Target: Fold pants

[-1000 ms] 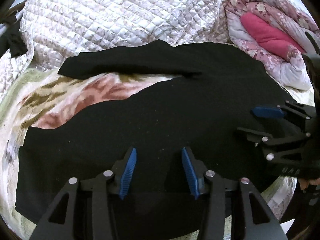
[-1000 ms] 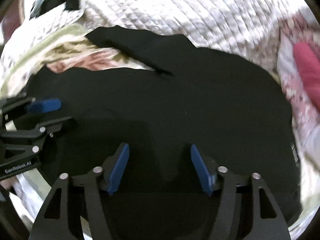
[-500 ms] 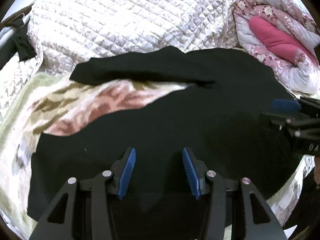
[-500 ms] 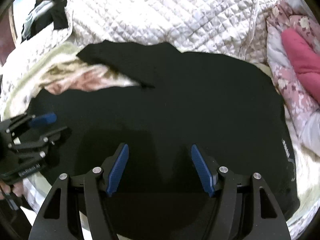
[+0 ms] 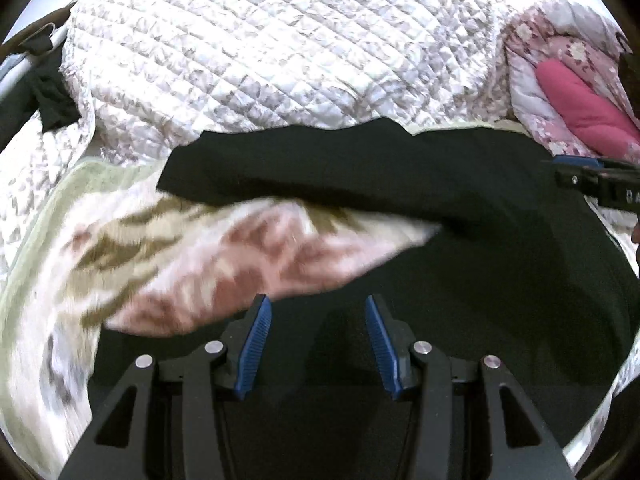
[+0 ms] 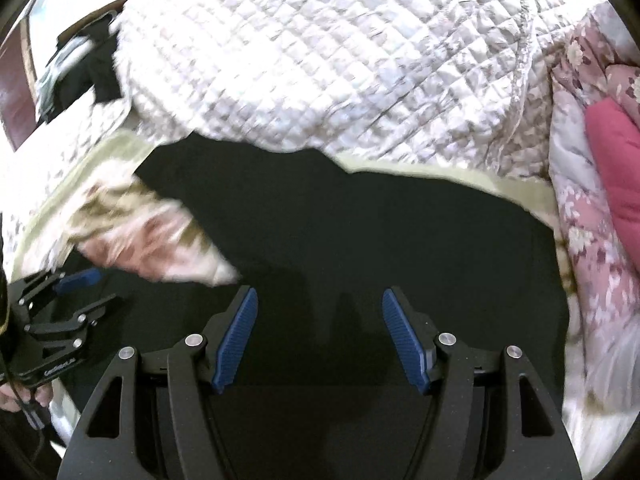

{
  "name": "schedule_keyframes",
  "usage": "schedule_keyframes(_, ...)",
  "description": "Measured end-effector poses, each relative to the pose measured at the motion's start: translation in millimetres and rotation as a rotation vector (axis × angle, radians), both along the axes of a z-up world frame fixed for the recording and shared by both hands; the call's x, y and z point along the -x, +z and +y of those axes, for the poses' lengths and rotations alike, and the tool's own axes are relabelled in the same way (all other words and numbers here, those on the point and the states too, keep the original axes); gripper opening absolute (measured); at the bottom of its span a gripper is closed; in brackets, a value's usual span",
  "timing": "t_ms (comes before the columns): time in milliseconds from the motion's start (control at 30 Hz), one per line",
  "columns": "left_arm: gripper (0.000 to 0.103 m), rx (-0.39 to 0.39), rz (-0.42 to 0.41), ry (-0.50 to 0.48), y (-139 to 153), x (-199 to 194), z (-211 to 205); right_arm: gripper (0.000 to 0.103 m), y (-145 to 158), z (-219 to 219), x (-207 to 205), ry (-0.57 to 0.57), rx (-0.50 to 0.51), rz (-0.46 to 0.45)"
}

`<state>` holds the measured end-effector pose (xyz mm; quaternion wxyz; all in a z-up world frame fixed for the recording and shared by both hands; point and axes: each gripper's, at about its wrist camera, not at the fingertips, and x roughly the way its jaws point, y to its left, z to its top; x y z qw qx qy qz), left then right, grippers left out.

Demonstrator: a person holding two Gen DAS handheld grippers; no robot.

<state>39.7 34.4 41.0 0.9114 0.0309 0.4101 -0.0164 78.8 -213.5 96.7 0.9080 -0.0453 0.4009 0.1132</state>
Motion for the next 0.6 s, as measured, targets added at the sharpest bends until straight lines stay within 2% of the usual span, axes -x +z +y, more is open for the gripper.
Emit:
schedule_keyframes(100,0.052,0.02,-0.002,-0.008,10.1,-33.3,8.5,0.065,10.1,-9.1,-28.6,-0.018,0.019,-0.022)
schedule_keyframes(233,0.063,-0.004,-0.024,-0.023,21.0,-82.4,15.9,0.065,14.0,-27.2,-66.3,-0.04,0.002,-0.037)
schedule_keyframes(300,0.064,-0.017,-0.025,-0.014,20.9,-109.3,19.9,0.065,7.9,-37.7,-84.9,-0.058,-0.004,-0.019)
schedule_keyframes(433,0.065,-0.045,-0.009,-0.001,11.4,-164.8,21.7,0.065,-14.6,-59.0,-112.3,-0.097,0.014,0.034)
schedule_keyframes(600,0.066,-0.08,0.022,-0.002,-14.9,-209.7,14.4,0.065,-27.9,-85.6,-132.6,-0.17,0.055,0.046)
